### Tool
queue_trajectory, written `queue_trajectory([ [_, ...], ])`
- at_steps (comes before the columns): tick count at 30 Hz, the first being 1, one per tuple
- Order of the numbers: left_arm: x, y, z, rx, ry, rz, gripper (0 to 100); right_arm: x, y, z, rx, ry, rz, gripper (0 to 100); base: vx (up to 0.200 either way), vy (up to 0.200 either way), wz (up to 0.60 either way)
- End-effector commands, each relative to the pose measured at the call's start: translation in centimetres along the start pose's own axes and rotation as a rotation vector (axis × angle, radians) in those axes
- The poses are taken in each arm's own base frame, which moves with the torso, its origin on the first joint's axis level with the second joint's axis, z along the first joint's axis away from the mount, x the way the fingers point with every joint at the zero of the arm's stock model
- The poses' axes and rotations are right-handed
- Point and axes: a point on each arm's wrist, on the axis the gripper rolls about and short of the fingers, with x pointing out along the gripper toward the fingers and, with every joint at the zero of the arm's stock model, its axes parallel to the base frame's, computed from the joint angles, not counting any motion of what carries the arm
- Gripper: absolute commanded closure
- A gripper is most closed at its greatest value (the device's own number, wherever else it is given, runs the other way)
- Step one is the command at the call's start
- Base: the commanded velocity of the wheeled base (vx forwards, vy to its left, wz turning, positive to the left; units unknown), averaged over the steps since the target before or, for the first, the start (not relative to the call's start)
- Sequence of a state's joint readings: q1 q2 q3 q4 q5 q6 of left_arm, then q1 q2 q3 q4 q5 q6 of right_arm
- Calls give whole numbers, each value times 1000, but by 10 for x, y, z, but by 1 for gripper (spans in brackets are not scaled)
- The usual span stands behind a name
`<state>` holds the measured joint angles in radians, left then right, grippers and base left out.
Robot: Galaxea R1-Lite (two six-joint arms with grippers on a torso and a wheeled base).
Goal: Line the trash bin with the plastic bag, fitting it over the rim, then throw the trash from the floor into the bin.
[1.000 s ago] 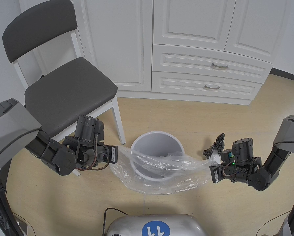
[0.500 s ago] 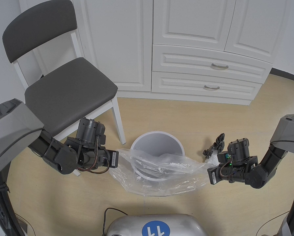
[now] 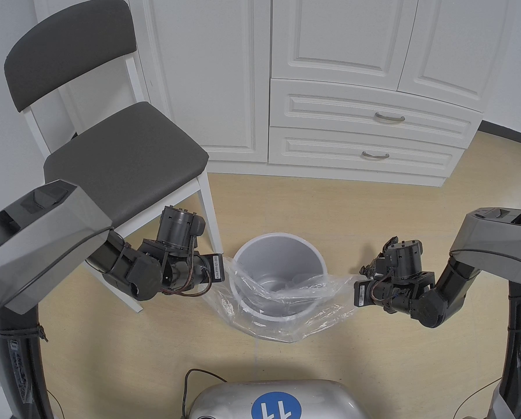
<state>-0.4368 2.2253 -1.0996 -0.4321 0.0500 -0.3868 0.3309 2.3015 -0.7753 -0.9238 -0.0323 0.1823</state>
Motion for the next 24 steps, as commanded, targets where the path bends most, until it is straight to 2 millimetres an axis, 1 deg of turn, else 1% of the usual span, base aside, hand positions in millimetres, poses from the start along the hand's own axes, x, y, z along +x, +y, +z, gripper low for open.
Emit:
queue_trajectory([
  [1,25,-7,-3,-55,-22,45,100,21,-2,-6,46,-3,-39,100,0,0,0],
  [3,30,-8,-4,-64,-32,67,100,25,-3,-6,59,-6,-51,100,0,0,0],
  [9,33,-9,-5,-63,-31,68,100,32,-9,-6,71,-11,-64,100,0,0,0],
  [14,37,-10,-3,-93,-60,55,100,35,-11,-3,81,-32,-65,100,0,0,0],
  [16,35,-15,0,-121,-88,33,100,29,-10,3,87,-62,-60,100,0,0,0],
  [21,27,-22,6,-122,-112,13,100,4,-1,26,85,-128,-35,100,0,0,0],
  [24,25,-24,9,-132,-126,9,100,1,2,29,93,-140,-26,100,0,0,0],
])
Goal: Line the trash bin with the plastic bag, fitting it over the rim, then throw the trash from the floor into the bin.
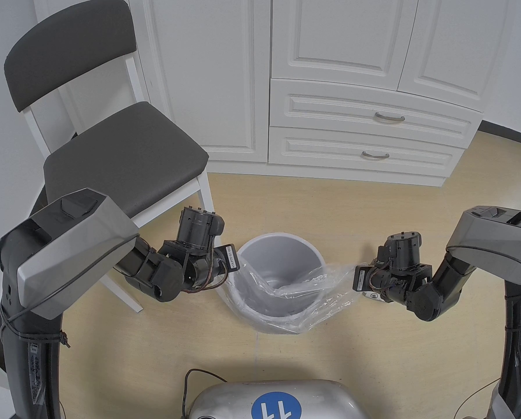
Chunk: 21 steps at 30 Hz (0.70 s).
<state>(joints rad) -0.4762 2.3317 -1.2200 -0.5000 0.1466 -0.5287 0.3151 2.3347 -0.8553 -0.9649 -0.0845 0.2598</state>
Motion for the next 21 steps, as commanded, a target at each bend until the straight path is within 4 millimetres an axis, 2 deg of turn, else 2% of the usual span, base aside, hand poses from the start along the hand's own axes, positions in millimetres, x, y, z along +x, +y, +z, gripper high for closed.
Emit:
queue_trajectory([
  [1,-4,-4,5,-10,-30,-6,100,-10,7,13,12,-46,20,100,0,0,0],
  [6,8,1,2,-15,-61,18,100,5,-1,1,24,-66,10,100,0,0,0],
  [12,17,9,-7,-5,-31,50,100,13,-8,-17,-5,-15,-10,100,0,0,0],
  [21,18,20,-5,-5,-24,72,100,18,-20,-30,-60,30,-43,100,0,0,0],
])
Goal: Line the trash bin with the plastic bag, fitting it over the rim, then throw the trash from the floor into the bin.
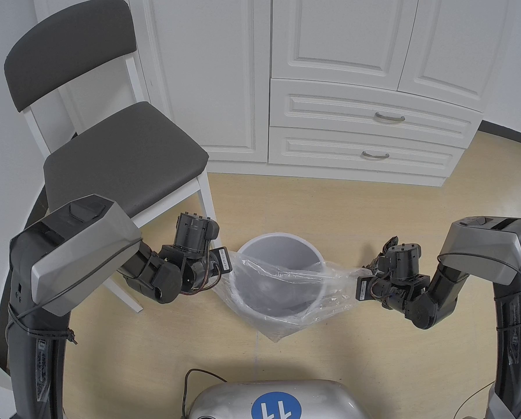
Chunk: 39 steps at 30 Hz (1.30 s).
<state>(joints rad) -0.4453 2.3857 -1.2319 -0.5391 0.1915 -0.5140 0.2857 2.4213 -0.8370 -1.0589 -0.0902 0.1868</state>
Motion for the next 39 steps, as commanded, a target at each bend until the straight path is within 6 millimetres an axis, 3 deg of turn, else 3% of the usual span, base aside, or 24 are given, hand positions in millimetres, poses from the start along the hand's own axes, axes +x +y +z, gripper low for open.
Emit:
queue_trajectory([
  [1,1,4,0,-4,4,5,100,4,-4,-13,-22,39,-12,100,0,0,0],
  [8,-9,1,3,-2,-3,-6,100,-4,-2,-9,-40,30,-4,100,0,0,0],
  [9,-20,-4,6,1,-6,-31,100,-15,2,-2,-48,18,12,100,0,0,0],
  [13,-31,-11,10,4,-16,-49,100,-25,6,2,-52,13,29,100,0,0,0],
  [14,-31,-10,10,5,-14,-49,100,-25,6,2,-52,13,29,0,0,0,0],
  [21,-32,-14,6,12,-9,-57,100,-29,-11,7,-26,18,69,0,0,0,0],
  [28,-29,-13,6,12,-2,-51,100,-46,-62,14,48,31,278,0,0,0,0],
  [39,-22,-8,7,3,-3,-36,100,-47,-101,-8,34,-27,393,0,0,0,0],
])
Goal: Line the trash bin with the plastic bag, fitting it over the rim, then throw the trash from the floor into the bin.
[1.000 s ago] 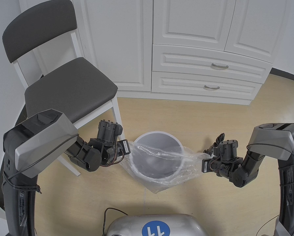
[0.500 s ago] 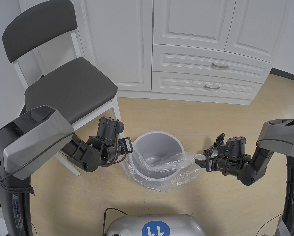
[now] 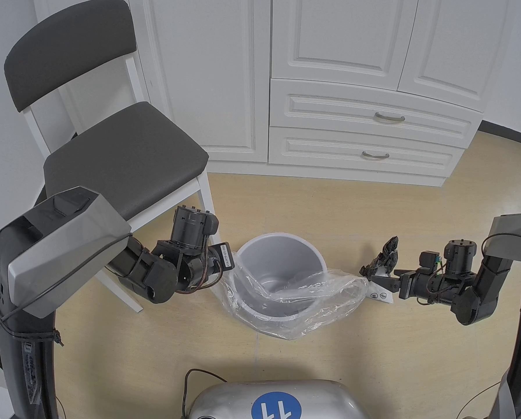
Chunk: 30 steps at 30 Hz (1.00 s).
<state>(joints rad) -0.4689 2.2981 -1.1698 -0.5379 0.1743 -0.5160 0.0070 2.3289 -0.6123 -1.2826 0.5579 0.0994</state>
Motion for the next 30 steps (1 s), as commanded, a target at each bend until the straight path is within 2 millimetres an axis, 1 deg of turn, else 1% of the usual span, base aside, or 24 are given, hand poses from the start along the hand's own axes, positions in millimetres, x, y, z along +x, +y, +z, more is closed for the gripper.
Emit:
queue_trajectory([
  [1,5,4,0,-6,2,11,100,-6,-14,-17,19,26,-14,0,0,0,0],
  [3,6,6,0,-5,2,15,100,-6,-14,-16,15,20,-10,0,0,0,0],
  [6,6,6,0,-8,2,14,100,-6,-7,-8,-11,-11,0,0,0,0,0],
  [9,5,5,-1,-4,4,14,100,-6,25,14,-72,-75,2,0,0,0,0],
  [10,5,6,-1,-4,5,15,100,-6,27,16,-76,-81,-4,0,0,0,0],
  [11,5,5,-2,-1,9,14,100,-4,46,25,-93,-114,-48,0,0,0,0],
  [12,5,6,-3,-1,10,15,100,-2,60,30,-102,-137,-74,0,0,0,0],
  [13,5,6,-3,-1,10,15,100,-2,60,30,-102,-137,-74,0,0,0,0],
  [14,6,6,-4,2,18,19,100,2,85,36,-118,-173,-123,0,0,0,0],
  [15,6,6,-4,2,18,19,100,2,85,36,-118,-173,-123,0,0,0,0],
  [16,5,6,-6,7,30,26,100,5,108,39,-138,-203,-155,0,0,0,0],
  [17,5,7,-7,12,41,32,100,7,121,39,-146,-214,-164,0,0,0,0],
  [21,5,7,-9,24,55,37,100,7,158,34,-179,-228,-149,0,0,0,0],
  [24,7,8,-11,25,60,39,100,10,174,25,-195,-213,-132,0,0,0,0],
  [26,7,8,-11,25,57,38,100,13,178,20,-210,-199,-136,0,0,0,0],
  [28,7,8,-11,25,57,38,100,13,178,20,-210,-199,-136,0,0,0,0],
  [29,6,8,-12,25,60,37,0,18,179,12,-241,-183,-139,0,0,0,0],
  [30,4,9,-13,30,70,41,0,22,177,5,-282,-181,-144,0,0,0,0],
])
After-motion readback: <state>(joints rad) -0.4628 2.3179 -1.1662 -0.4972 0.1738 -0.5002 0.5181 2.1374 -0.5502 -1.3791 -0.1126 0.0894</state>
